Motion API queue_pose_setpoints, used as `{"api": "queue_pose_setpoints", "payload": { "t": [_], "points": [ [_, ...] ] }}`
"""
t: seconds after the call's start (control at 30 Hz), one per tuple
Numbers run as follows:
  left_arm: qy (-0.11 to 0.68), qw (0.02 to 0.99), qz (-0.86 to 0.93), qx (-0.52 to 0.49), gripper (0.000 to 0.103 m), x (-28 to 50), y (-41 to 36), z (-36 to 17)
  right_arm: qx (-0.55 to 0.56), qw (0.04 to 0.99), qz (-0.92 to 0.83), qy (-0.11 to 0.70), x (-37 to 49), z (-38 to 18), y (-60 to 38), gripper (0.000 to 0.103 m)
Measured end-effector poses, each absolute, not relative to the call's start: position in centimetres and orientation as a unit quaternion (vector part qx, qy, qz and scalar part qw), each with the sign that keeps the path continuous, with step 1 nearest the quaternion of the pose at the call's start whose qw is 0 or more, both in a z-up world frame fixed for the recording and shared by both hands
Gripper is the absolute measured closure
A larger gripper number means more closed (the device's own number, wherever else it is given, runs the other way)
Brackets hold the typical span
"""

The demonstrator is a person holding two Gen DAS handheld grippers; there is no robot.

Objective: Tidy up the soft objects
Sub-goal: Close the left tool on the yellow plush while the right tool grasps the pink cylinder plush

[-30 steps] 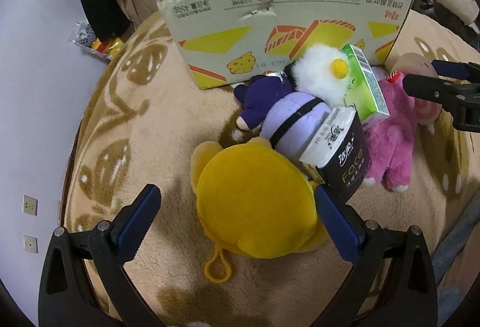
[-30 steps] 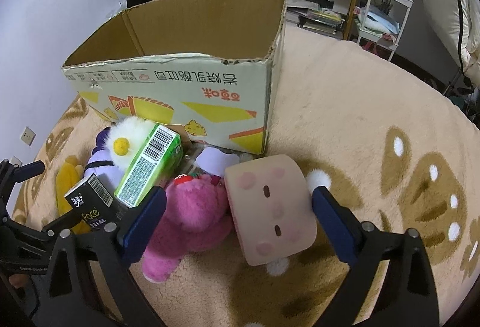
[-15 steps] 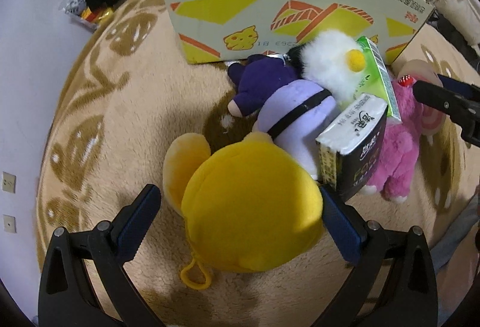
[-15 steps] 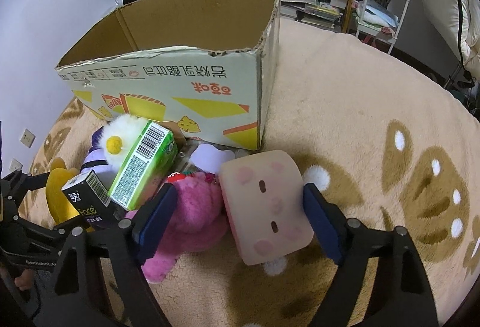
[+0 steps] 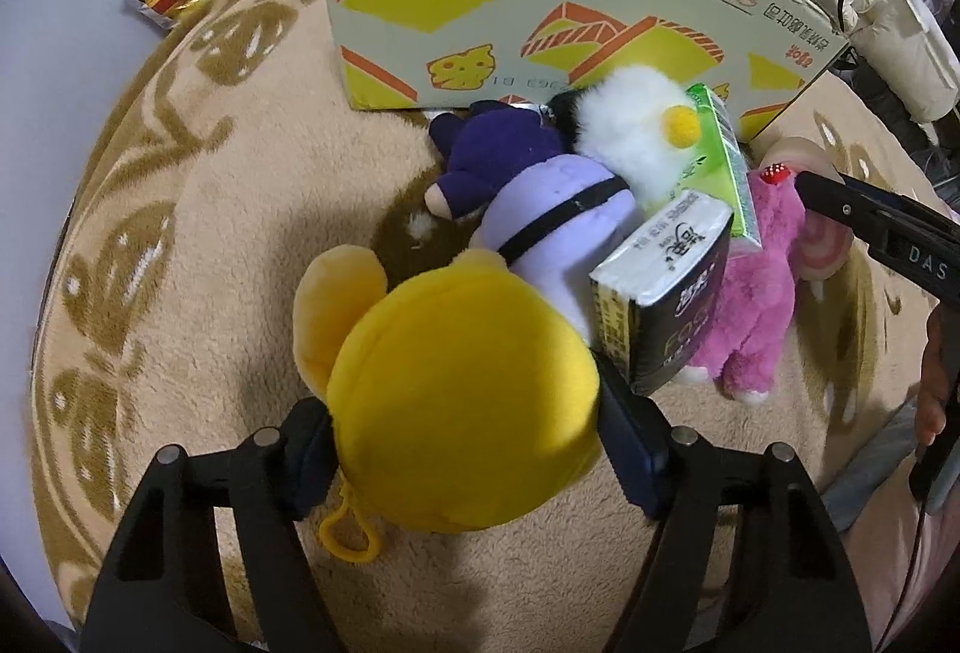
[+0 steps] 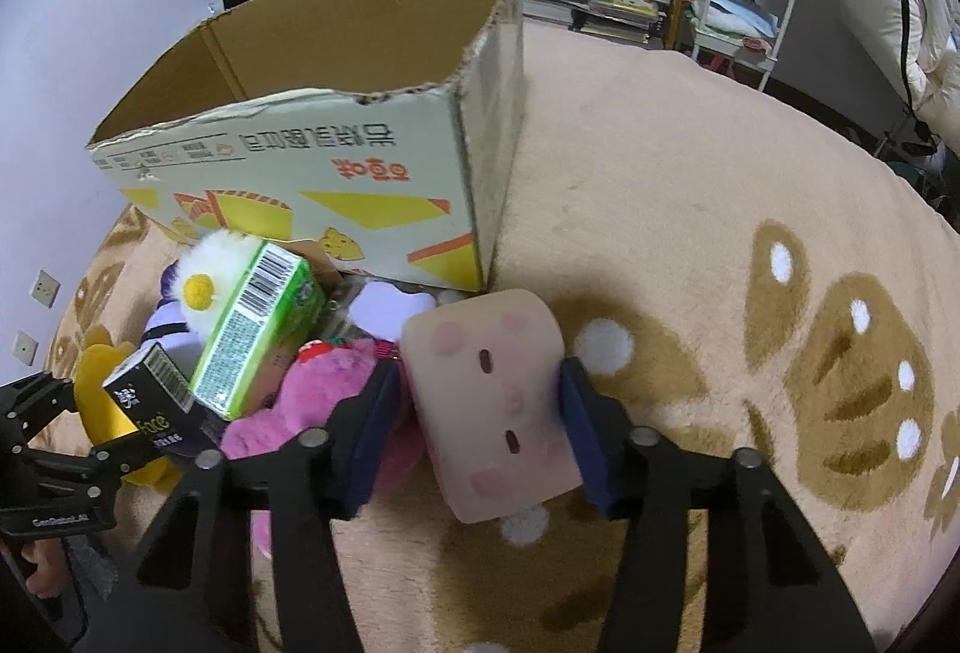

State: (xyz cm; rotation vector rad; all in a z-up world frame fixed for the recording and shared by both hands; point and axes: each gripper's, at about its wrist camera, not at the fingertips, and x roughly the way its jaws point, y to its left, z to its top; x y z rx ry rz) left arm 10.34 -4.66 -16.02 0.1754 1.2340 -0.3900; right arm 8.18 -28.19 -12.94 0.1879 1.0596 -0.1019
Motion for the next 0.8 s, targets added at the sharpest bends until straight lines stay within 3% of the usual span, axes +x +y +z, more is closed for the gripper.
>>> {"api": "queue_pose_setpoints", "payload": {
  "t": [0.4, 0.8],
  "points": [
    [0.549, 0.816, -0.165, 0.078, 0.033, 9.1, -4.1, -14.1, 0.121, 0.859, -0.05, 0.495, 7.6, -12.7, -29.4, 0.07],
    [0.462, 0.877, -0.123, 0.05, 0.032, 6.2, -2.3, -9.3, 0.128, 0.9, -0.063, 0.413, 4.4, -8.3, -29.5, 0.071]
  ]
}}
